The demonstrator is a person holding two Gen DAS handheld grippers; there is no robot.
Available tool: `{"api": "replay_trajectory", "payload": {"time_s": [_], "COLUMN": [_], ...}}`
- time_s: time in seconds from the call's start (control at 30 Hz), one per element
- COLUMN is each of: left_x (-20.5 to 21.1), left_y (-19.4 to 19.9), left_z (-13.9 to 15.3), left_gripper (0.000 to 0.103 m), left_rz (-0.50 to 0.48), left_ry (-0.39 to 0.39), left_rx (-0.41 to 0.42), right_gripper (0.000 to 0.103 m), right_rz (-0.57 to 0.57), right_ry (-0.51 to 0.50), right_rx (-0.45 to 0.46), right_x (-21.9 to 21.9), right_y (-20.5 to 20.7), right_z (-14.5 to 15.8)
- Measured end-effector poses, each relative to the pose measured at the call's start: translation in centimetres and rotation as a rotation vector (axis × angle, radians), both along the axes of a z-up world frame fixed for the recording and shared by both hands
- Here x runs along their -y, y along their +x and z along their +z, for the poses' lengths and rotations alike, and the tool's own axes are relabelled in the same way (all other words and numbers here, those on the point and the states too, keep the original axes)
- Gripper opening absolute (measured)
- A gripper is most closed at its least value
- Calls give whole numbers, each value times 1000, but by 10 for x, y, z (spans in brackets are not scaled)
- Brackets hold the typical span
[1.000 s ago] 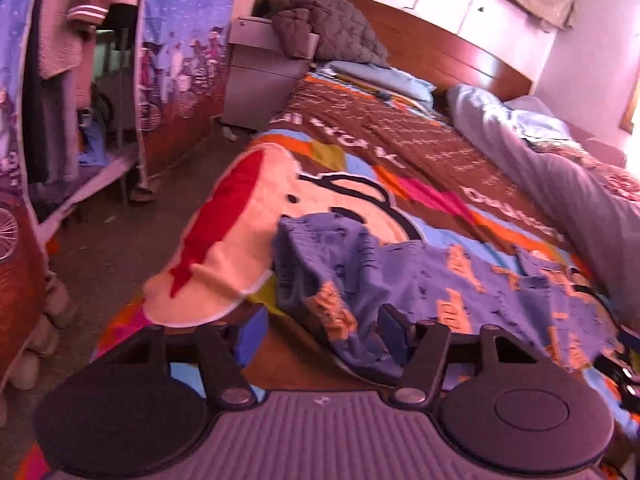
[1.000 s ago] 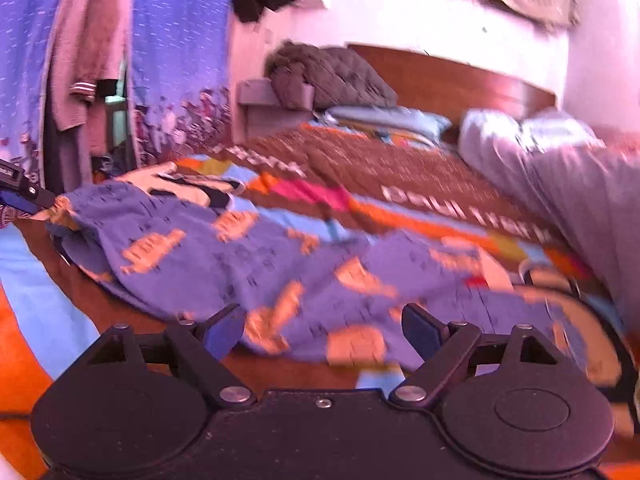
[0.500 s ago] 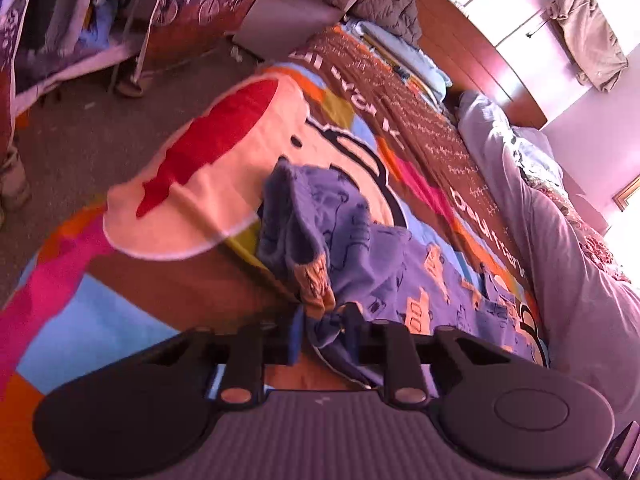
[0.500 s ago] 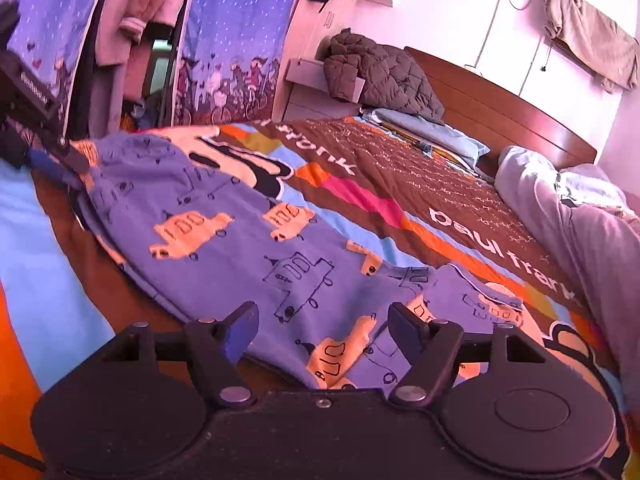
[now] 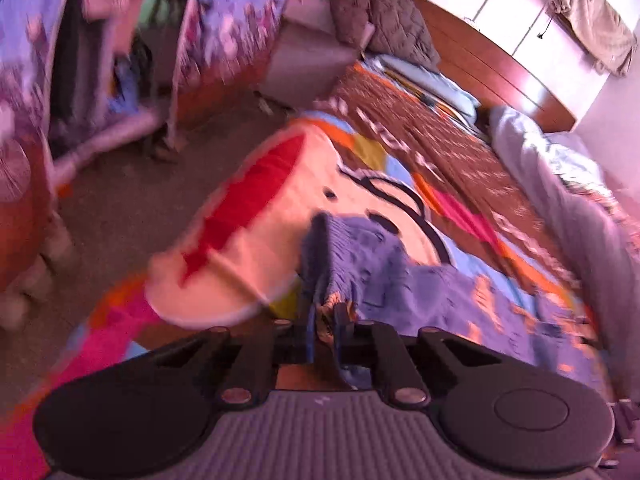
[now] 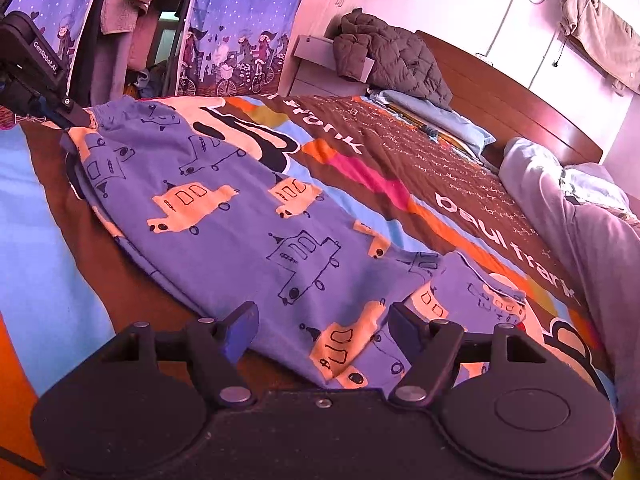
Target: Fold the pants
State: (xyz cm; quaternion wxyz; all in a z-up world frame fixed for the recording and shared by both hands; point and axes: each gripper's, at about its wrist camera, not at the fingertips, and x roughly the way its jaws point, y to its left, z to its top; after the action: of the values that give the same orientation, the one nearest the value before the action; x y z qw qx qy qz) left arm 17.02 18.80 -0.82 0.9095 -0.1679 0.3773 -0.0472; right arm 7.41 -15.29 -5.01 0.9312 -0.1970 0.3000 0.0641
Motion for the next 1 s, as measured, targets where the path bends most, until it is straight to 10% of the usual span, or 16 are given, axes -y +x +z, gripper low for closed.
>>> {"api": "replay_trajectory", "payload": {"time_s": [0.27, 0.37, 0.43, 0.57, 0.87, 1.0], "left_x": [18, 23, 33, 72, 213, 260], "left_y": [11, 5, -2, -26, -61, -61], "left_z": [-5, 0, 5, 12, 1, 5], "left_gripper": [10, 31, 66, 84, 94, 91], "left_rz": [37, 57, 86, 46, -541, -722], "left_ry": [218, 269, 376, 621, 738, 561], "left_rx": [-35, -29, -15, 149, 365, 354], "right_gripper": [82, 90, 90, 102, 102, 102], "right_rz": [-253, -334, -372, -351, -415, -441], "right_ry": [15, 8, 94, 388, 460, 546], "right_rx": [-94, -86, -56, 78, 88, 55], "right_x": [31, 47, 65, 114, 189, 215], "right_y": [15, 9, -2, -38, -61, -62], "right_z": [0, 2, 9, 32, 40, 30]}}
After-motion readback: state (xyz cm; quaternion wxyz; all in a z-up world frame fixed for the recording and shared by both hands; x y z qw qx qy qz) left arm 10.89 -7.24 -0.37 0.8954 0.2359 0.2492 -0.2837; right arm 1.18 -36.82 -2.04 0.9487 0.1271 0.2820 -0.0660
